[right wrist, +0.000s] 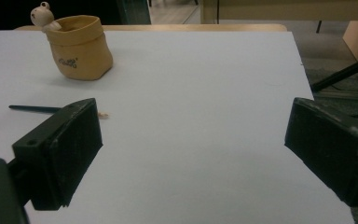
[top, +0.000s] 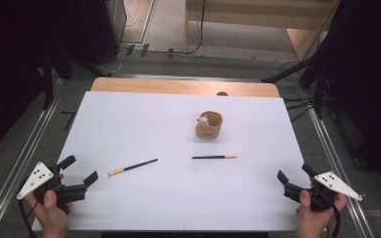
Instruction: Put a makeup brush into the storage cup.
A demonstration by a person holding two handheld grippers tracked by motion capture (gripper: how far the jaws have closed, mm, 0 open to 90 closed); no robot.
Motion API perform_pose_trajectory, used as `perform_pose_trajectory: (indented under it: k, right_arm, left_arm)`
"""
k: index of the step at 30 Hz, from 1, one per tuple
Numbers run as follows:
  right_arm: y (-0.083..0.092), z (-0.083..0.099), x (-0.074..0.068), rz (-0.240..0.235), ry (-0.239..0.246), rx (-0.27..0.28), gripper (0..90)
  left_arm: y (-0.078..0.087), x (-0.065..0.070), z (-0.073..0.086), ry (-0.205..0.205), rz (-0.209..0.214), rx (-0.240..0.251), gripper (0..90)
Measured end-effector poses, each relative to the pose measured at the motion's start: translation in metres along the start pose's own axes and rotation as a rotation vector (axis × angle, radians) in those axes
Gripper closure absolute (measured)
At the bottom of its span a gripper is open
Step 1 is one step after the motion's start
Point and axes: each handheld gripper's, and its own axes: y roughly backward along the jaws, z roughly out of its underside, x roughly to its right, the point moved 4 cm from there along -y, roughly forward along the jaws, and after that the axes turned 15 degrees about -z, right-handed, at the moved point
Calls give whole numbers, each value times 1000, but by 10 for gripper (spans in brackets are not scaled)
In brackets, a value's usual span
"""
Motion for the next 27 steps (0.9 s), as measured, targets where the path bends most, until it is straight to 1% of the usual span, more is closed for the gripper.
perform_pose_trajectory:
  k: [2,5,6,8,9,11,12,14,15,16,17,21,22,23,27]
  right_arm:
    - [0,0,-1,1,5,-3,60]
    - [-3,-1,-6,-8,33,-19,71]
    - [-5,-2,-9,-10,49,-37,93]
    - [-6,-2,-10,-8,52,-39,107]
    - [-7,-4,-12,-10,57,-40,129]
    - [-10,-9,-16,-25,71,-43,137]
    - [-10,-9,-16,-25,71,-43,137]
    - [-12,-14,-19,-51,86,-58,143]
    - [-15,-19,-22,-64,101,-60,150]
    - [-15,-19,-22,-64,101,-60,150]
    - [-18,-25,-25,-81,114,-66,150]
    - [-28,-33,-28,-128,122,-100,154]
    - [-28,-33,-28,-128,122,-100,154]
    - [-34,-36,-31,-159,120,-125,176]
    - [-48,-41,-37,-209,133,-182,190]
  left_arm:
    - [-1,0,1,1,2,-4,0]
    - [-1,2,1,1,6,-5,0]
    - [-1,3,2,2,8,-6,0]
    - [-2,4,2,4,12,-5,0]
    - [-2,5,2,1,15,-8,0]
    - [-3,7,2,-3,21,-13,0]
    - [-3,7,2,-3,21,-13,0]
    - [-3,8,3,-13,24,-14,0]
    - [-3,8,2,-11,25,-13,0]
    - [-3,8,2,-11,25,-13,0]
    - [-2,7,3,-11,26,-12,0]
    - [-2,6,3,-5,25,-11,0]
    - [-1,6,3,-4,26,-9,0]
    - [-1,6,3,-3,27,-8,0]
    - [-1,6,3,-3,30,-8,0]
